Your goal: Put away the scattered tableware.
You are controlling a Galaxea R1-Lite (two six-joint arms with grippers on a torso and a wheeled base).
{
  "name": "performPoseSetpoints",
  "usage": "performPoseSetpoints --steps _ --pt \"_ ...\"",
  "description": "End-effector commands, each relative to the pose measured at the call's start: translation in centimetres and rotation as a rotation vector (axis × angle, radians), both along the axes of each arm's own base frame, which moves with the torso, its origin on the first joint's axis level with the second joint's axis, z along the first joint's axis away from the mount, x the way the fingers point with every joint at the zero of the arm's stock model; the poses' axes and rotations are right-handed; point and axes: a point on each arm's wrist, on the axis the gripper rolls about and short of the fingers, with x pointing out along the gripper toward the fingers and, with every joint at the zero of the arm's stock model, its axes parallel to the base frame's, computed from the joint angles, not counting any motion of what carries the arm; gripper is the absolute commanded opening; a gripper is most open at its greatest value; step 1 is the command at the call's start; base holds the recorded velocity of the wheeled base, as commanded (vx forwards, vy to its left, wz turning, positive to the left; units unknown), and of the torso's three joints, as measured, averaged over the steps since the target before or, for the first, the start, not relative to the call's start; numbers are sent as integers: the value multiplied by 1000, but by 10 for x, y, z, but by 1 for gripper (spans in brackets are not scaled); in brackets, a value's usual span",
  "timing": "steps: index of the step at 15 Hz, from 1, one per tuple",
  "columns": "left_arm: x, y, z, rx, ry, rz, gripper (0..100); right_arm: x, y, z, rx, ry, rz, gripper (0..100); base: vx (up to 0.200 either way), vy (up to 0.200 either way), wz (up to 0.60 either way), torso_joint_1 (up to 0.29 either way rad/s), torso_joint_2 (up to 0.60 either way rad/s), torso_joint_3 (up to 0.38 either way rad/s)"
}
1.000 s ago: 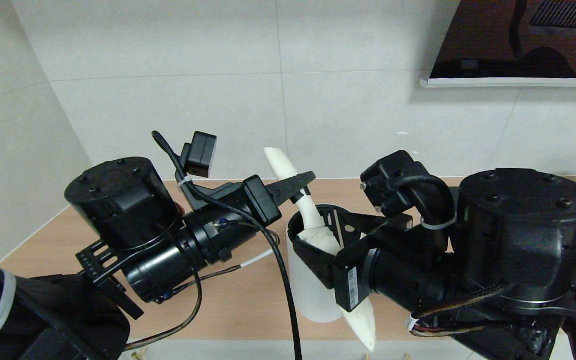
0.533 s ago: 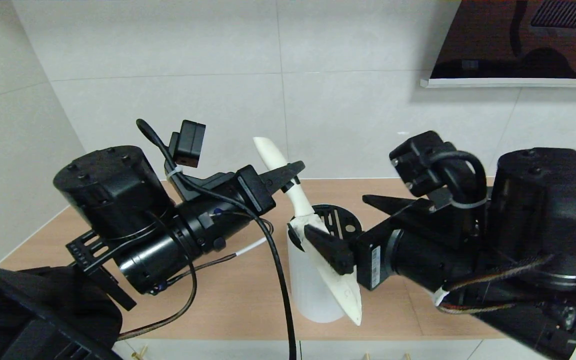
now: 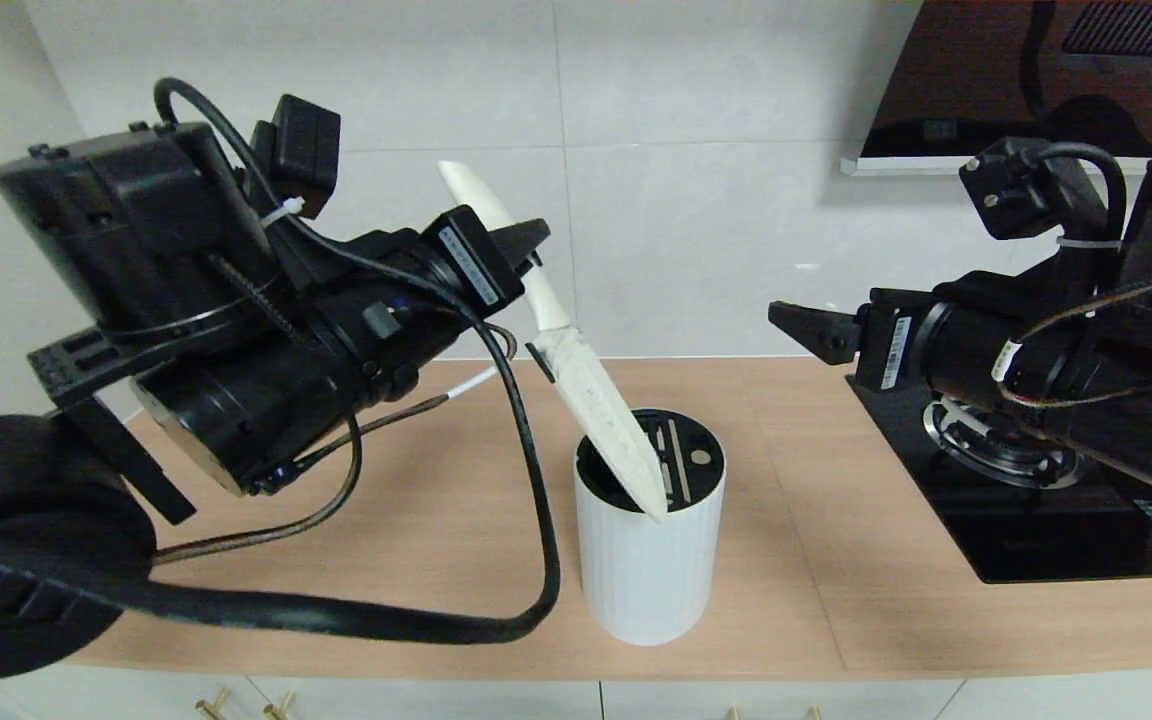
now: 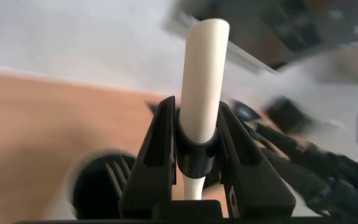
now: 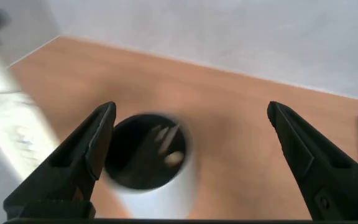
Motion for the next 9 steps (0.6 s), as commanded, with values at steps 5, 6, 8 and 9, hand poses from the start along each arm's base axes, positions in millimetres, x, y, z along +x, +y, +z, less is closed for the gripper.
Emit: performPoseSetpoints --steps 5,6,8,9 --pt "0 -21 18 199 -100 123 0 4 -2 -4 -9 10 -16 100 0 0 0 0 0 0" --pt "-5 -28 18 213 -122 140 0 4 -2 -3 -6 5 -18 100 0 0 0 0 0 0" --pt "-12 -42 14 253 -177 184 0 4 -1 -4 -10 8 -18 100 0 0 0 0 0 0" --pt "-13 -47 9 284 -194 227 0 4 -1 -5 -11 10 -19 100 0 0 0 0 0 0"
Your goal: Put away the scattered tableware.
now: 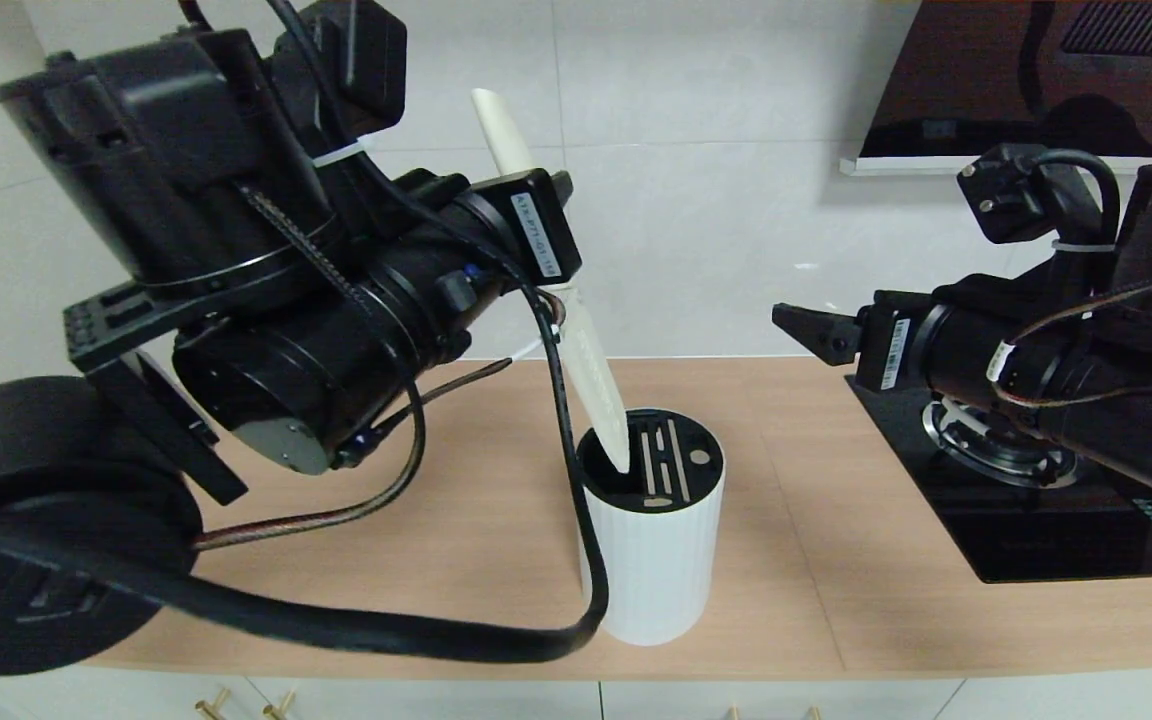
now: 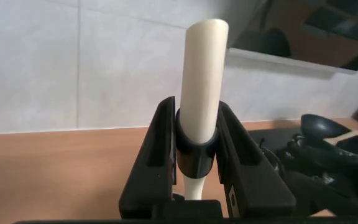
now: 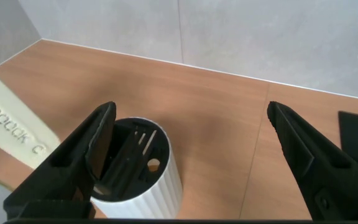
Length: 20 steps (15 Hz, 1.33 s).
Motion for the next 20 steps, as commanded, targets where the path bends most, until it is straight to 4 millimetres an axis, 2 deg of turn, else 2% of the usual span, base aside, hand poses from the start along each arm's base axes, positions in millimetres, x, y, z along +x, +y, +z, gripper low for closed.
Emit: performPoseSetpoints --steps 1,3,6,11,20 --pt "-2 -21 -18 65 -19 43 0 1 1 -2 -5 6 0 100 0 0 0 0 0 0" --pt "2 -27 -26 102 -70 116 0 0 0 -4 -9 9 0 100 0 0 0 0 0 0" --pt "-1 -33 -28 100 -69 112 0 0 0 -4 -10 10 0 100 0 0 0 0 0 0" --pt "8 -42 -48 121 -28 120 0 0 1 -4 -10 10 2 100 0 0 0 0 0 0" --pt "17 -50 -63 134 -15 125 0 -2 1 -6 -15 15 6 100 0 0 0 0 0 0"
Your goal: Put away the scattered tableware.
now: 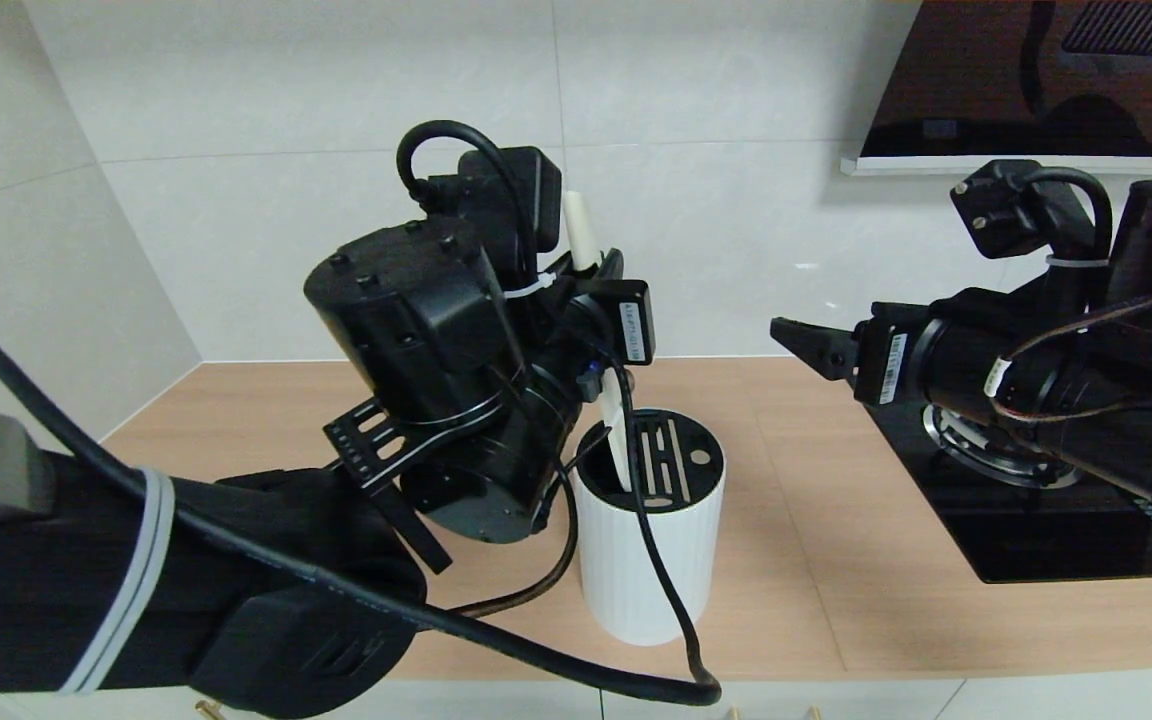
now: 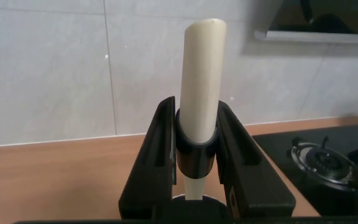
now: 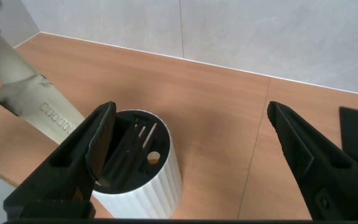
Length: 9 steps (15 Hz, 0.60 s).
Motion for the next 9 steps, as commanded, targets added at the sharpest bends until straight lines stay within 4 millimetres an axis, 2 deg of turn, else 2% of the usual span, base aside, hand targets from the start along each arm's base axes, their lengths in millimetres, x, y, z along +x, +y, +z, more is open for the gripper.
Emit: performPoseSetpoints --steps 1,5,9 --pt "3 -3 -6 11 10 3 0 0 0 0 -1 1 1 100 0 0 0 0 0 0" --pt "8 -6 -15 28 27 4 0 0 0 0 -1 1 0 100 0 0 0 0 0 0" --pt "16 -16 -46 67 92 -3 0 1 0 -2 -4 6 0 100 0 0 0 0 0 0"
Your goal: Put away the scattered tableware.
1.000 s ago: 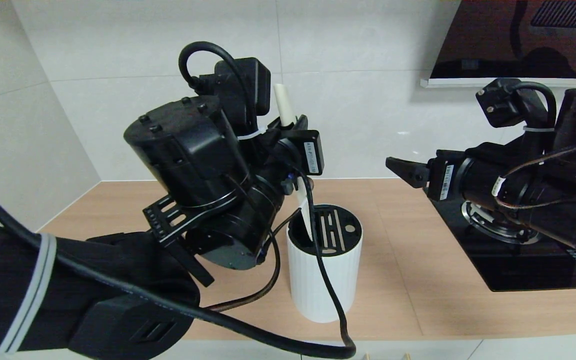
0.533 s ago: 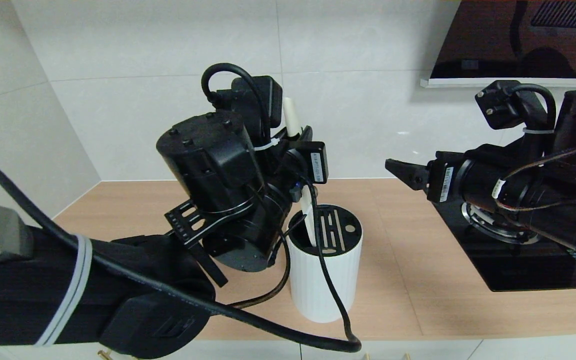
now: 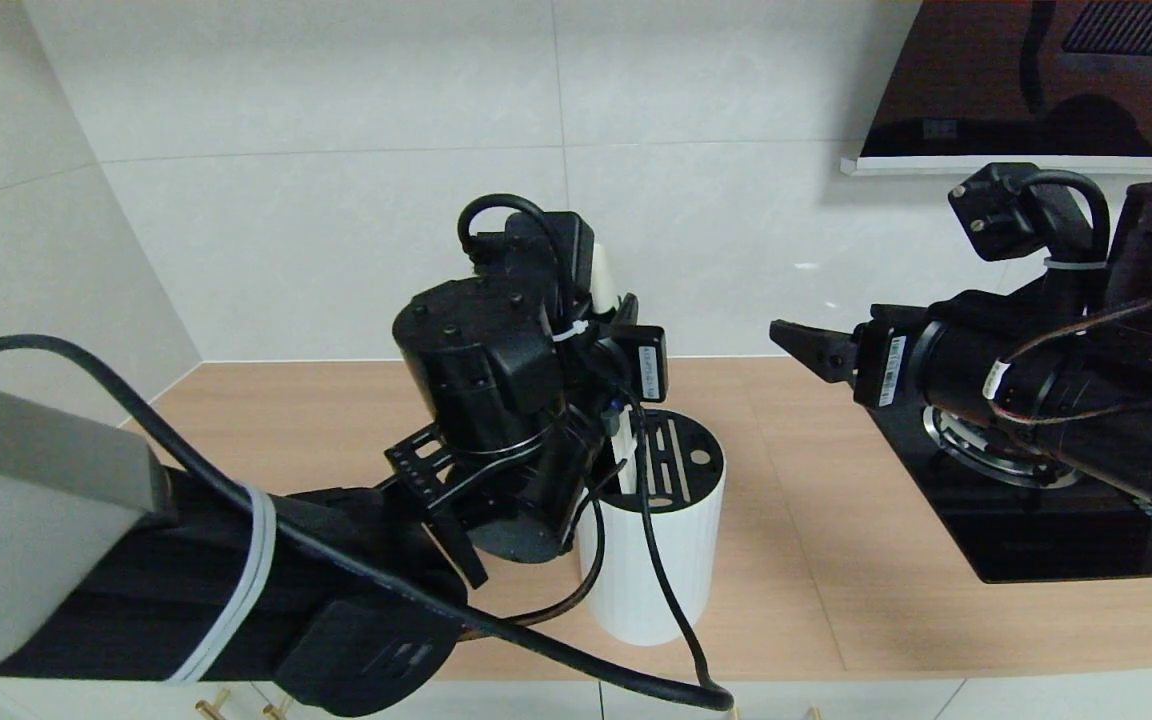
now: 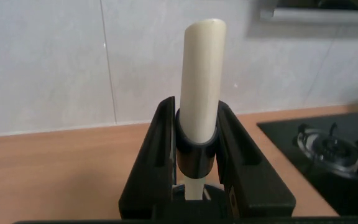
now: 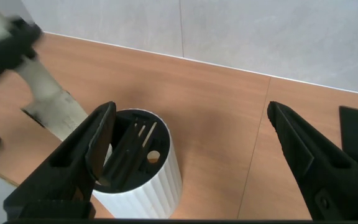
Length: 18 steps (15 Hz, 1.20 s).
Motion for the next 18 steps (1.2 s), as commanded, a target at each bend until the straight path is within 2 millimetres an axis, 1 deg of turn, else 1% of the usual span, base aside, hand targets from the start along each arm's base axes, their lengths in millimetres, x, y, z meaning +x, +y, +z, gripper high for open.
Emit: performPoseSetpoints --steps 1,5,6,7,9,10,14,18 --pt "6 -7 -21 38 39 -1 0 0 0 -1 -2 2 -2 100 0 0 0 0 0 0" --pt "9 -10 -40 69 80 -2 0 0 0 -1 -3 4 0 100 0 0 0 0 0 0" --pt "10 -11 -49 88 98 -2 0 0 0 -2 -6 8 1 100 0 0 0 0 0 0" --pt "10 -12 -53 97 107 0 0 0 0 -2 -6 8 1 100 0 0 0 0 0 0" --pt "10 -11 -61 106 128 -1 0 0 0 -3 -7 9 0 100 0 0 0 0 0 0" --pt "9 -11 -68 118 147 -1 0 0 0 -2 -5 7 -2 100 0 0 0 0 0 0" --pt "8 -9 -73 130 160 -2 0 -1 -1 -1 -3 4 -2 100 0 0 0 0 0 0" --pt "7 -8 -71 126 157 -1 0 -1 0 -2 -5 7 0 100 0 0 0 0 0 0"
